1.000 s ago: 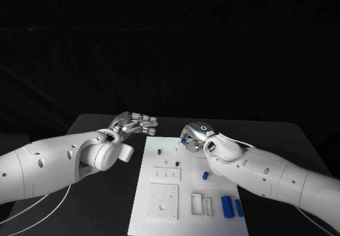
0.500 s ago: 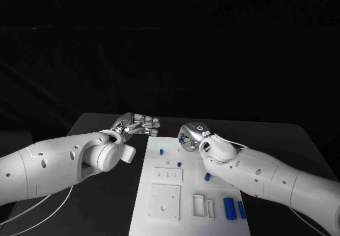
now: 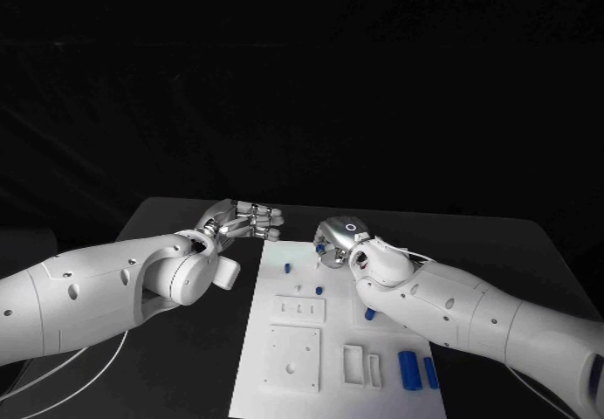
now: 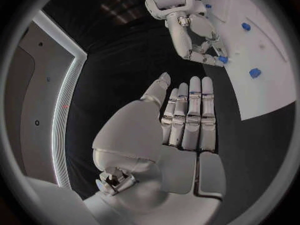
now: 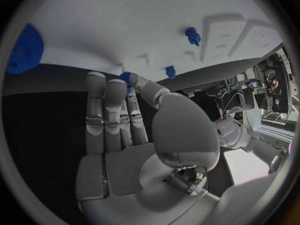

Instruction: Assemble the parts on the task board

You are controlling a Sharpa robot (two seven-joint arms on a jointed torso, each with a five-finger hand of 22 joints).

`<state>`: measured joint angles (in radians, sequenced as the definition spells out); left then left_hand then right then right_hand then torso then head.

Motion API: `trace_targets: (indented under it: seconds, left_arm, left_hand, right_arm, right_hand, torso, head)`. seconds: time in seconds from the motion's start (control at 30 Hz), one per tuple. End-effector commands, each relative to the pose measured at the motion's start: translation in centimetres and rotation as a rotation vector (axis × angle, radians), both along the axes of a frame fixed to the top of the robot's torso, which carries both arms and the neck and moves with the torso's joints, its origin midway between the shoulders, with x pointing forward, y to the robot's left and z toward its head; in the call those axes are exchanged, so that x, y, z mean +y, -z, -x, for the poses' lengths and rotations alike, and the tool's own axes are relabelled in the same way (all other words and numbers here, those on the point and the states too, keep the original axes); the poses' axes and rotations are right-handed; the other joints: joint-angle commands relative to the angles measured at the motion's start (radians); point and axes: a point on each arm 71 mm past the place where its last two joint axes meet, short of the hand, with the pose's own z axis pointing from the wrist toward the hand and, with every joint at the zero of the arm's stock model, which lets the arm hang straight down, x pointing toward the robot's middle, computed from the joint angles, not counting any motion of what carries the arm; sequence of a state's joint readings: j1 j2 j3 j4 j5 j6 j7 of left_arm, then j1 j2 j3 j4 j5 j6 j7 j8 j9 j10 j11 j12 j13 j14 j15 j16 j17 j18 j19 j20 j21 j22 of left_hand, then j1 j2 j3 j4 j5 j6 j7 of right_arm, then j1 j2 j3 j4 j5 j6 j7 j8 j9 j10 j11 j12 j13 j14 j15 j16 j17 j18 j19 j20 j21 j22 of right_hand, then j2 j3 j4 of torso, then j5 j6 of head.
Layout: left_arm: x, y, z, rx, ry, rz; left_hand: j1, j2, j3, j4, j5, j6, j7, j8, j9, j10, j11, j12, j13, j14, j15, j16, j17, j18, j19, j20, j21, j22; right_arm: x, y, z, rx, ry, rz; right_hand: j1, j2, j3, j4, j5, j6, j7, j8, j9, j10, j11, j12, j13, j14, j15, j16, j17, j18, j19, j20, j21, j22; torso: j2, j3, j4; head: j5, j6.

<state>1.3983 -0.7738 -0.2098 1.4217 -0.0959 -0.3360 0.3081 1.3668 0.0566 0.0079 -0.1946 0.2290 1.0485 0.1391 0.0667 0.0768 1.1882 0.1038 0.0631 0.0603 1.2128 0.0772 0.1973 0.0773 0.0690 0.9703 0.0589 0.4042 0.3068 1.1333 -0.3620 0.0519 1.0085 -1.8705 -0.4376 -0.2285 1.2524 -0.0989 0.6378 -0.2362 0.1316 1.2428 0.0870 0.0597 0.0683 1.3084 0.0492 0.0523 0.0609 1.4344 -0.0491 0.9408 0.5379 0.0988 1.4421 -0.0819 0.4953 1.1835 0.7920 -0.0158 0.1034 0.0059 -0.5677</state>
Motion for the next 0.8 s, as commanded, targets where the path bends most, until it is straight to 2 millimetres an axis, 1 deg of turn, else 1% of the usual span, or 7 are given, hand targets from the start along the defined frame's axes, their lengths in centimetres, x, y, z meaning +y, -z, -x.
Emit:
trace_targets:
  seconds: [0.03,0.23,0.43,0.63,0.8]
  left_arm:
    - [-0.29,-0.26,0.06,-0.008,0.018,0.005]
    - [-0.28,-0.31,0.05,-0.009,0.018,0.005]
    - [-0.24,-0.33,0.04,-0.009,0.017,0.005]
    - [-0.20,-0.33,0.02,-0.010,0.016,0.005]
    - [-0.09,-0.34,0.01,-0.010,0.014,0.004]
  left_hand:
    - [-0.011,-0.002,0.000,0.004,-0.005,-0.007,-0.001,-0.004,0.001,-0.007,0.001,-0.002,-0.001,-0.008,0.000,-0.003,-0.002,0.005,0.006,-0.002,-0.006,-0.001]
    - [-0.009,-0.005,0.002,0.006,-0.006,-0.006,-0.001,-0.004,0.001,-0.007,0.002,-0.002,-0.001,-0.009,0.001,-0.005,-0.002,0.005,0.010,-0.002,-0.012,-0.005]
    - [-0.009,-0.005,0.002,0.006,-0.006,-0.006,-0.001,-0.004,0.001,-0.007,0.002,-0.002,-0.001,-0.009,0.001,-0.005,-0.002,0.005,0.010,-0.002,-0.012,-0.005]
    - [-0.009,-0.005,0.002,0.006,-0.006,-0.006,-0.001,-0.004,0.001,-0.007,0.002,-0.002,-0.001,-0.009,0.001,-0.005,-0.002,0.005,0.010,-0.002,-0.012,-0.005]
    - [-0.009,-0.005,0.002,0.006,-0.006,-0.006,-0.001,-0.004,0.001,-0.007,0.002,-0.002,-0.001,-0.009,0.001,-0.005,-0.002,0.005,0.010,-0.002,-0.012,-0.005]
  right_arm:
    - [-0.17,0.21,-0.09,0.008,0.010,0.033]
    - [-0.43,0.35,-0.19,0.019,0.016,0.046]
    - [-0.52,0.43,-0.21,0.025,0.017,0.051]
    - [-0.59,0.41,-0.13,0.027,0.016,0.052]
    - [-0.67,0.37,0.03,0.027,0.015,0.051]
  right_hand:
    - [0.006,-0.003,0.006,-0.001,0.000,0.007,-0.002,0.004,0.001,0.026,-0.017,0.006,0.000,0.001,-0.008,0.001,-0.001,0.020,0.005,0.002,-0.003,0.001]
    - [0.006,-0.003,0.006,-0.003,0.000,0.008,-0.002,0.004,0.001,0.027,-0.017,0.006,0.000,0.001,-0.008,0.001,-0.002,0.020,0.009,0.002,-0.012,0.011]
    - [0.006,-0.003,0.006,-0.003,0.000,0.008,-0.002,0.004,0.001,0.027,-0.017,0.006,0.000,0.001,-0.008,0.001,-0.002,0.020,0.009,0.002,-0.012,0.011]
    - [0.004,-0.003,0.006,-0.005,0.001,0.008,-0.002,0.004,0.001,0.026,-0.017,0.006,0.000,0.000,-0.009,0.001,-0.002,0.020,0.011,0.002,-0.020,0.018]
    - [0.004,-0.002,0.006,-0.006,0.002,0.008,-0.002,0.004,0.001,0.027,-0.017,0.006,0.000,0.000,-0.009,0.000,-0.002,0.020,0.012,0.001,-0.021,0.020]
  torso:
    - [0.004,0.0000,0.0007]
    - [0.005,-0.0002,0.0000]
    - [0.007,0.0006,0.0001]
    - [0.008,-0.0004,-0.0002]
    - [0.009,-0.0002,-0.0009]
  head:
    - [0.002,-0.001]
    - [0.002,-0.002]
    - [0.003,-0.002]
    - [0.002,-0.002]
    - [0.002,-0.003]
